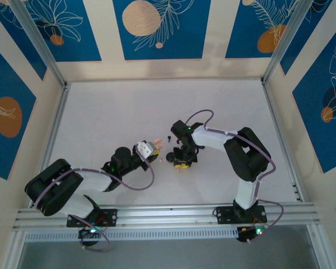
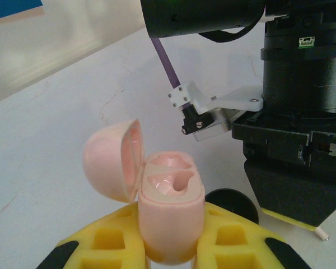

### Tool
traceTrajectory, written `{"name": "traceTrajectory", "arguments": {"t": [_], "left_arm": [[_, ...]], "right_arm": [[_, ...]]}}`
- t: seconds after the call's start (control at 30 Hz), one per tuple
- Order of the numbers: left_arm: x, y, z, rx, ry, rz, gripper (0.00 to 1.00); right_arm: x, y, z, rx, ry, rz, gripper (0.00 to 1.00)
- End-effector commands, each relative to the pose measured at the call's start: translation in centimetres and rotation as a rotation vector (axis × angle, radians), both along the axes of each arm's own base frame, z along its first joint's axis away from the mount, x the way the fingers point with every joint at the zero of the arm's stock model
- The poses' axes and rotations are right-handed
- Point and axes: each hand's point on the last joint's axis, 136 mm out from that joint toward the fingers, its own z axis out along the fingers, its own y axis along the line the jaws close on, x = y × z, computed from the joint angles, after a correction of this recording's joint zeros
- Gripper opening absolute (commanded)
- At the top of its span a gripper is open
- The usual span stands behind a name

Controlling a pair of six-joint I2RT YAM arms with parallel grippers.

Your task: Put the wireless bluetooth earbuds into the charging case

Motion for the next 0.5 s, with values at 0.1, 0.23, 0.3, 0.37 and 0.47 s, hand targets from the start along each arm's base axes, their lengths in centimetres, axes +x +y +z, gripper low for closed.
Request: {"name": "traceTrajectory", "arguments": {"t": [0.1, 0.23, 0.3, 0.37, 0.47], "left_arm": [[-0.3, 0.2, 0.0, 0.015, -0.005, 0.003, 0.11], [-0.4, 0.1, -0.2, 0.029, -0.001, -0.009, 0.11], [-0.5, -0.1, -0.4, 0.032, 0.003, -0.020, 0.11], [-0.5, -0.2, -0.6, 0.029, 0.007, -0.028, 0.12], [-0.5, -0.7, -0.7, 0.013, 0.010, -0.047, 0.11]], "right_arm": [[0.3, 1.2, 0.1, 0.049, -0.010, 0.008, 0.21], [0.7, 1.2, 0.8, 0.070, -0.052, -0.009, 0.21], [1.1, 0.9, 1.4, 0.081, -0.088, -0.025, 0.21], [1.6, 0.6, 2.1, 0.091, -0.135, -0.040, 0.21], [2.7, 0.1, 3.4, 0.107, -0.215, -0.061, 0.21]]}}
